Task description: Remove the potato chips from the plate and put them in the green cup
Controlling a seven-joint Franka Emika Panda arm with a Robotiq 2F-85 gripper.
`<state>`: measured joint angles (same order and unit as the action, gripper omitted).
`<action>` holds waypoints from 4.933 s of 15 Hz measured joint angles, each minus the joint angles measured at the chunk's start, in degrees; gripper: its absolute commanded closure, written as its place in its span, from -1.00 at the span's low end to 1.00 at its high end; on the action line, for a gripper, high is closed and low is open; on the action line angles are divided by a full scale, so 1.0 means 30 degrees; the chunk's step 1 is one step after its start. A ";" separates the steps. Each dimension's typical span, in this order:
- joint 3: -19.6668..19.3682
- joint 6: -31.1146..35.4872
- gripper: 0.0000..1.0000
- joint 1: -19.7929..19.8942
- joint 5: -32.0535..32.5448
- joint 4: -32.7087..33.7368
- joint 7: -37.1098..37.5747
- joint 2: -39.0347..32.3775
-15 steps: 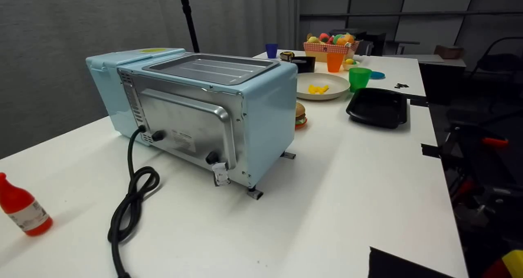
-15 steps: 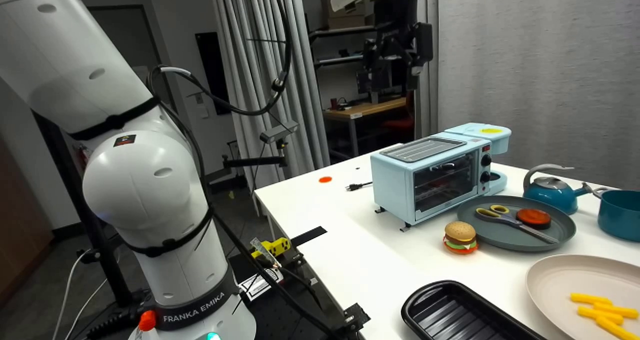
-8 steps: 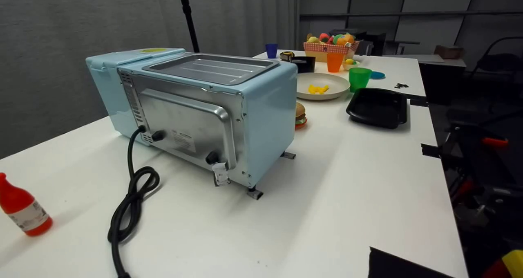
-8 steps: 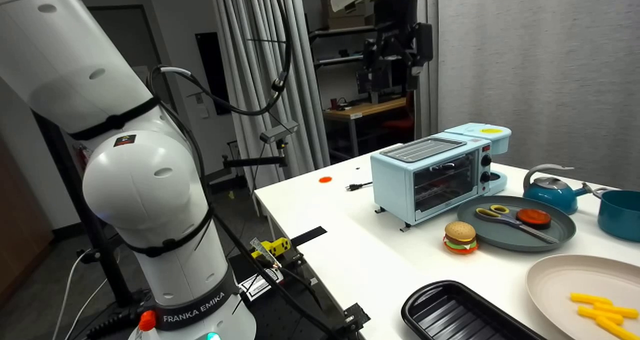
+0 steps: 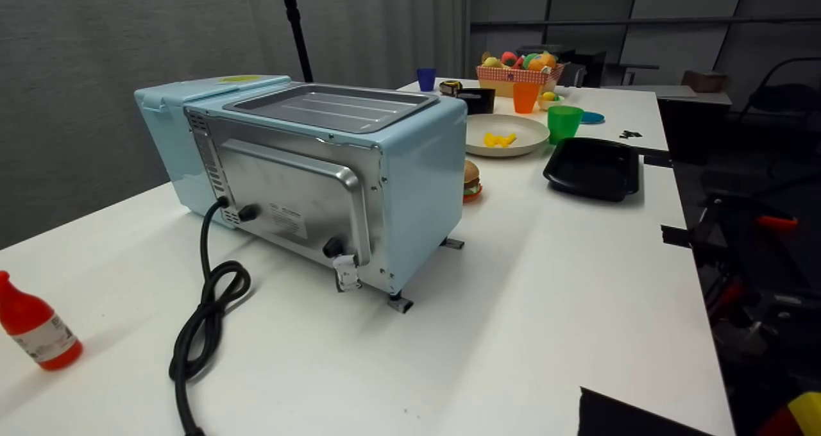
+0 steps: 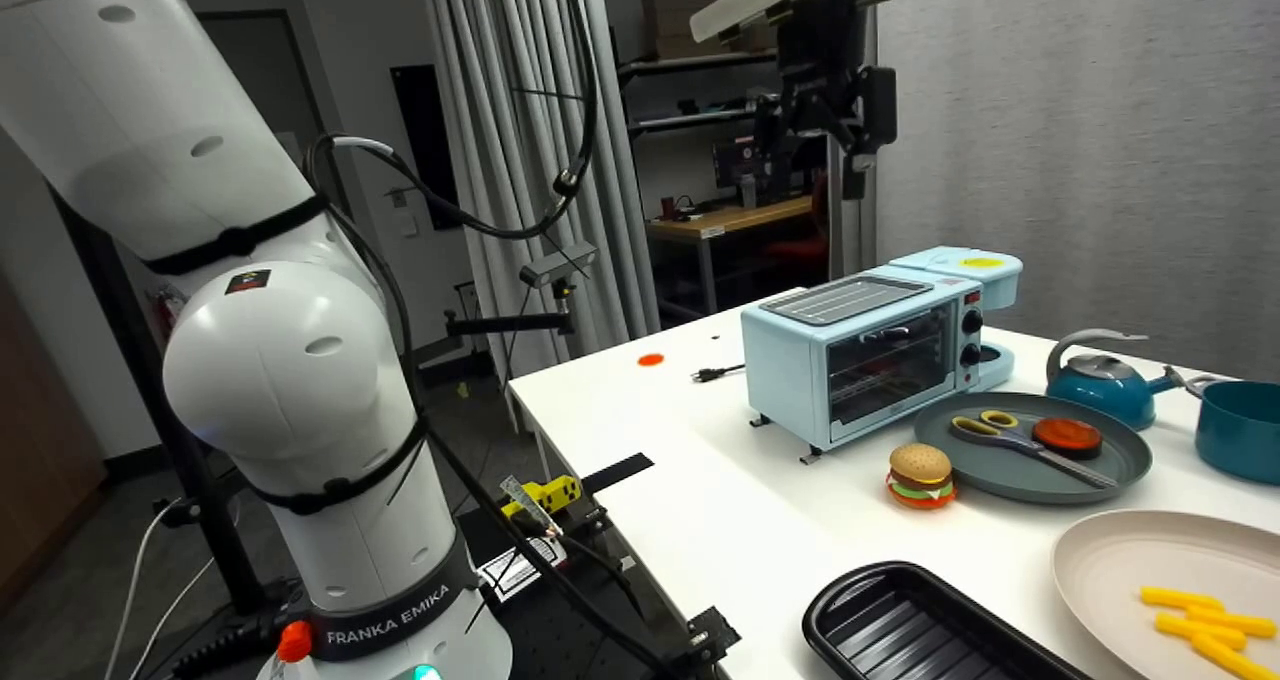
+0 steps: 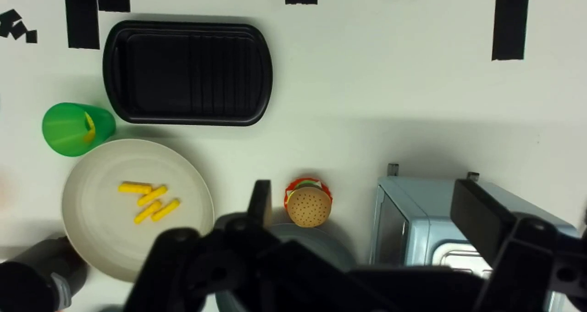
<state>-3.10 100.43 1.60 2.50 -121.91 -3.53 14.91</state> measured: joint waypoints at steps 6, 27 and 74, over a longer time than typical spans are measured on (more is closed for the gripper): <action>-0.1550 0.2745 -1.00 0.1164 -0.1022 0.0098 0.0200 -0.2078; -0.2327 0.7161 -1.00 0.2323 -0.3041 0.3265 0.2795 -0.8485; -0.3453 0.8904 -1.00 0.4354 -0.3038 1.0765 0.6335 -2.0560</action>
<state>-13.46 127.14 14.66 -6.61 -89.61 15.47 -46.78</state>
